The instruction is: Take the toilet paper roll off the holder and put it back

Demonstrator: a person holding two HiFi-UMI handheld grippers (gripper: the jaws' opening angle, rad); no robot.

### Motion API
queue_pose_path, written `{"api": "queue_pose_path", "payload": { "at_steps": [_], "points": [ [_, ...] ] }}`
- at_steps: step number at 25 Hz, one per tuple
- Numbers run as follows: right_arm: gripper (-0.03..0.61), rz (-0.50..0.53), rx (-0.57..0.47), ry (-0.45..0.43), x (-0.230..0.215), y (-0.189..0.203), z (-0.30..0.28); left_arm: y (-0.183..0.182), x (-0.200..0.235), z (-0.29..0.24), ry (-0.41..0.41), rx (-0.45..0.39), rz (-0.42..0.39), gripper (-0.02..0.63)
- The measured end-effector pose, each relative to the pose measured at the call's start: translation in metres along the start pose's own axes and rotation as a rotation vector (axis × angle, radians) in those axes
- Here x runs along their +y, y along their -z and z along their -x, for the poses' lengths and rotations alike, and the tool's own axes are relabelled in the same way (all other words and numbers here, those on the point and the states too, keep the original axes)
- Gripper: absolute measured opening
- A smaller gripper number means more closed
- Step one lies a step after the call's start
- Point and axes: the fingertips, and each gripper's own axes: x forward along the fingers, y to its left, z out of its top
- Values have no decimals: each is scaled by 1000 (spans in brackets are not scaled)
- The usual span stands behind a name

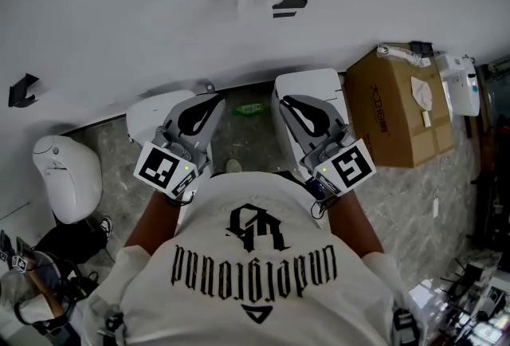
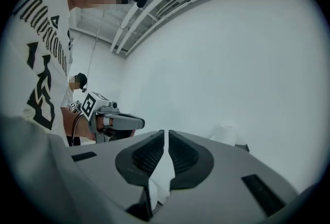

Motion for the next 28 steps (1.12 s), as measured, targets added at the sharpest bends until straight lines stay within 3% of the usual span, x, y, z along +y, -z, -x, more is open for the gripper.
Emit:
{"api": "queue_pose_path", "payload": {
  "at_steps": [19,28],
  "points": [
    [17,-25,3,-56,-5,14,-68,16,53,9,-29,20,-16,14],
    [18,-37,-5,-78,-34,15,-93,9,76,-11,-52,16,-7,14]
  ]
}}
